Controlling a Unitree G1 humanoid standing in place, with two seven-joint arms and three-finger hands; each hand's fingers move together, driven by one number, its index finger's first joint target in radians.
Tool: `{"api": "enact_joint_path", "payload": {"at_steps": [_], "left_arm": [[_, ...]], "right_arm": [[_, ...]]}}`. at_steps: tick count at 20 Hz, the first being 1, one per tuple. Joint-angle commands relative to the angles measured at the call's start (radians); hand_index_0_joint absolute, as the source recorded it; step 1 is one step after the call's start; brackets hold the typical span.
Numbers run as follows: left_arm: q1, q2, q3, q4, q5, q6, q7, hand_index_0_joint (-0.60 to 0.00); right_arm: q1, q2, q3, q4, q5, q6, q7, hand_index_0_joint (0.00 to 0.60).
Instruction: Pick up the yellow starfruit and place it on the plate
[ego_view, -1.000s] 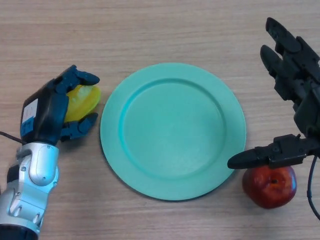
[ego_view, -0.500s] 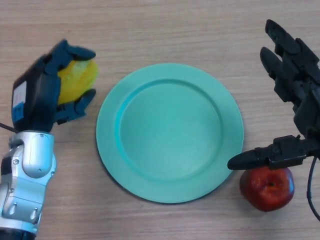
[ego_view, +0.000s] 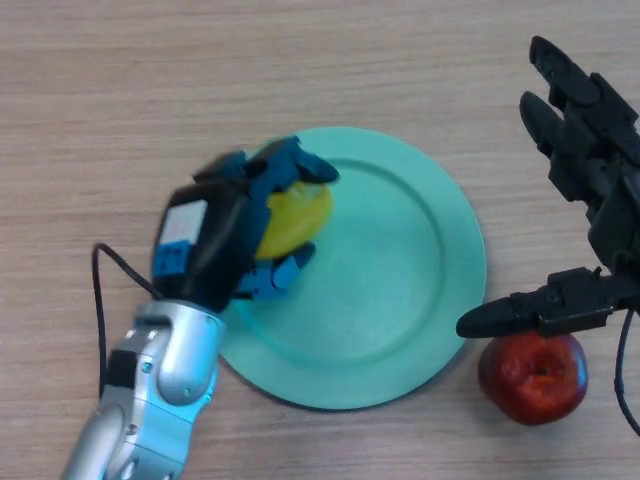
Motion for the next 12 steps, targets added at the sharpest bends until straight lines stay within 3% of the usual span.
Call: {"api": "enact_joint_path", "payload": {"at_steps": [1,3,4,5,8,9,12], "left_arm": [[-0.026,0.013,0.007,-0.047,-0.111,-0.040,0.010,-0.600],[-0.034,0.013,-0.002,-0.027,-0.173,-0.052,-0.008,-0.600],[-0.034,0.013,-0.004,-0.031,-0.222,-0.045,-0.015,-0.549],[-0.036,0.013,-0.003,-0.033,-0.252,-0.044,-0.016,-0.399],[-0.032,0.013,-0.014,-0.053,-0.356,0.023,-0.057,-0.049],[-0.024,0.013,-0.019,-0.076,-0.363,0.077,-0.087,0.000],[-0.024,0.013,-0.018,-0.115,-0.326,0.106,-0.096,0.000]], "right_arm": [[-0.018,-0.032,-0.077,-0.057,0.077,-0.122,-0.004,0.000],[-0.012,-0.030,-0.077,-0.054,0.071,-0.136,-0.006,0.000],[-0.010,-0.029,-0.078,-0.055,0.072,-0.137,-0.006,0.000],[-0.009,-0.029,-0.078,-0.057,0.072,-0.137,-0.005,0.000],[0.000,-0.028,-0.082,-0.072,0.078,-0.133,-0.001,0.000],[-0.001,-0.029,-0.084,-0.081,0.084,-0.122,-0.002,0.000],[-0.002,-0.032,-0.083,-0.091,0.071,-0.107,0.004,0.000]]}}
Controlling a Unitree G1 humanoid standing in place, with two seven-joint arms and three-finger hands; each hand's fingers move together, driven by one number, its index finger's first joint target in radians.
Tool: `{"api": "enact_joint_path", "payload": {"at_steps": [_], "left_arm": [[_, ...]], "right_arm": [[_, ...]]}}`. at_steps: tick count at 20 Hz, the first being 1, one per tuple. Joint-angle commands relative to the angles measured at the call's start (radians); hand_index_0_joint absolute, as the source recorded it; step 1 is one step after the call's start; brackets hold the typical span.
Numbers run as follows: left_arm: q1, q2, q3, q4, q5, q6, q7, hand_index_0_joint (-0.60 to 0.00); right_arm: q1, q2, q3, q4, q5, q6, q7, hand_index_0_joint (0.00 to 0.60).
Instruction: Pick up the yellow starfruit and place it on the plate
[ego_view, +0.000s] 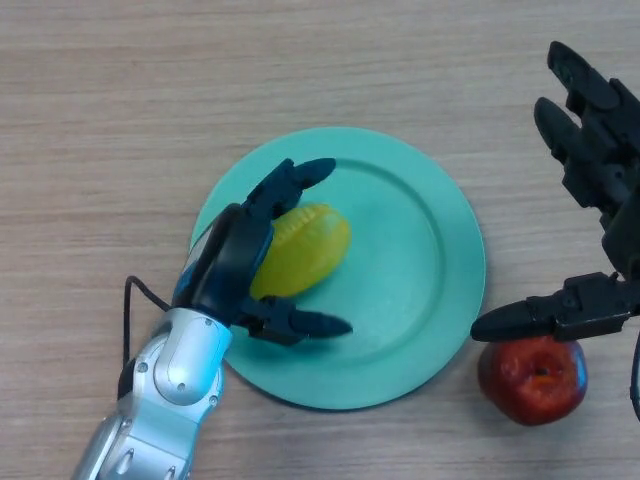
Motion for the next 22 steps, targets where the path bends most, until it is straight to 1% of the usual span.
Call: {"api": "enact_joint_path", "payload": {"at_steps": [1,2,4,6,7,9,10,11,12,13,14,15,17,18,20,22], "left_arm": [[-0.036,0.008,0.022,-0.101,0.030,-0.068,0.024,0.000],[-0.037,0.008,0.026,-0.121,0.034,-0.057,0.026,0.000],[-0.048,0.008,0.063,-0.140,0.043,-0.090,0.047,0.000],[-0.067,0.008,0.132,-0.152,-0.005,-0.103,0.056,0.000],[-0.073,0.008,0.177,-0.168,-0.047,-0.103,0.051,0.000],[-0.058,0.010,0.241,-0.203,-0.109,-0.123,0.023,0.000],[-0.051,0.018,0.264,-0.211,-0.145,-0.129,0.010,0.000],[-0.040,0.039,0.303,-0.219,-0.227,-0.141,-0.019,0.000],[-0.028,0.051,0.319,-0.225,-0.271,-0.146,-0.036,0.000],[-0.001,0.069,0.343,-0.245,-0.339,-0.159,-0.073,0.000],[0.015,0.078,0.359,-0.266,-0.387,-0.159,-0.096,0.000],[0.043,0.083,0.380,-0.315,-0.468,-0.131,-0.118,0.000],[0.086,0.086,0.397,-0.374,-0.529,-0.113,-0.123,0.000],[0.099,0.086,0.403,-0.395,-0.544,-0.093,-0.121,0.000],[0.116,0.087,0.416,-0.420,-0.528,-0.118,-0.108,0.000],[0.108,0.101,0.435,-0.431,-0.502,-0.100,-0.109,0.000]], "right_arm": [[-0.030,-0.018,-0.055,-0.080,0.032,-0.096,0.002,0.000],[-0.029,-0.017,-0.055,-0.081,0.035,-0.098,0.002,0.000],[-0.032,-0.018,-0.050,-0.076,0.035,-0.092,0.003,0.000],[-0.045,-0.019,-0.041,-0.055,0.010,-0.102,-0.005,0.000],[-0.057,-0.019,-0.031,-0.028,-0.028,-0.132,-0.019,0.000],[-0.065,-0.015,-0.030,-0.007,-0.043,-0.149,-0.030,0.000],[-0.068,-0.015,-0.029,-0.002,-0.047,-0.152,-0.035,0.000],[-0.073,-0.017,-0.027,0.006,-0.060,-0.164,-0.039,0.000],[-0.069,-0.016,-0.026,0.009,-0.064,-0.171,-0.039,0.000],[-0.060,-0.011,-0.025,0.016,-0.060,-0.180,-0.043,0.000],[-0.058,-0.007,-0.026,0.015,-0.043,-0.172,-0.050,0.000],[-0.062,-0.005,-0.031,0.012,-0.014,-0.158,-0.062,0.000],[-0.063,-0.008,-0.027,0.019,-0.001,-0.169,-0.072,0.000],[-0.064,-0.008,-0.021,0.020,-0.005,-0.165,-0.070,0.000],[-0.064,-0.007,-0.010,0.012,-0.022,-0.146,-0.057,0.000],[-0.060,-0.001,-0.006,0.014,-0.004,-0.138,-0.048,0.000]]}}
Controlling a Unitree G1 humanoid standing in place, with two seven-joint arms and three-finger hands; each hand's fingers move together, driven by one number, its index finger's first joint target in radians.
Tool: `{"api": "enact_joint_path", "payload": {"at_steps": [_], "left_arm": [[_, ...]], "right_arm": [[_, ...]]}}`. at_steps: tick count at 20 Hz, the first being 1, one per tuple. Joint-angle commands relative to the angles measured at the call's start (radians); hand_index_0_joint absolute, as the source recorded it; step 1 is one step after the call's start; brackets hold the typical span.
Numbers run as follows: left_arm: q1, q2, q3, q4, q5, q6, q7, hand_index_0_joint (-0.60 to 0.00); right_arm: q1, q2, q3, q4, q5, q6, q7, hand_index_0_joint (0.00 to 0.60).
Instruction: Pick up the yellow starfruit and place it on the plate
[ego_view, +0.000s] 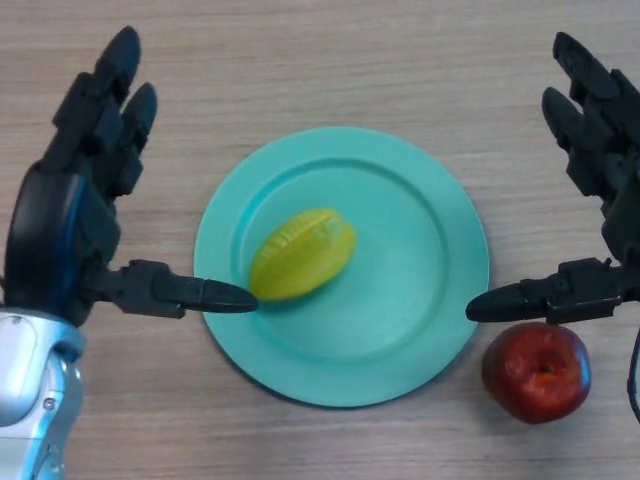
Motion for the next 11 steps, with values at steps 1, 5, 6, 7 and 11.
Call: {"api": "enact_joint_path", "payload": {"at_steps": [1,5,6,7,11], "left_arm": [[-0.034,0.044,0.075,-0.063,0.037,-0.113,0.013,0.000],[-0.041,0.041,0.058,-0.026,0.101,-0.163,0.036,0.000],[-0.044,0.041,0.056,-0.020,0.115,-0.172,0.038,0.000],[-0.051,0.043,0.058,-0.009,0.127,-0.192,0.039,0.000],[-0.067,0.053,0.068,0.017,0.140,-0.192,0.047,0.000]], "right_arm": [[-0.022,-0.006,-0.016,-0.044,0.051,-0.101,-0.005,0.000],[-0.039,-0.002,-0.010,-0.017,0.080,-0.096,0.002,0.000],[-0.041,-0.002,-0.007,-0.015,0.082,-0.095,-0.001,0.000],[-0.043,-0.002,-0.004,-0.016,0.080,-0.089,-0.002,0.000],[-0.028,-0.002,-0.003,0.006,0.066,-0.086,0.009,0.000]]}}
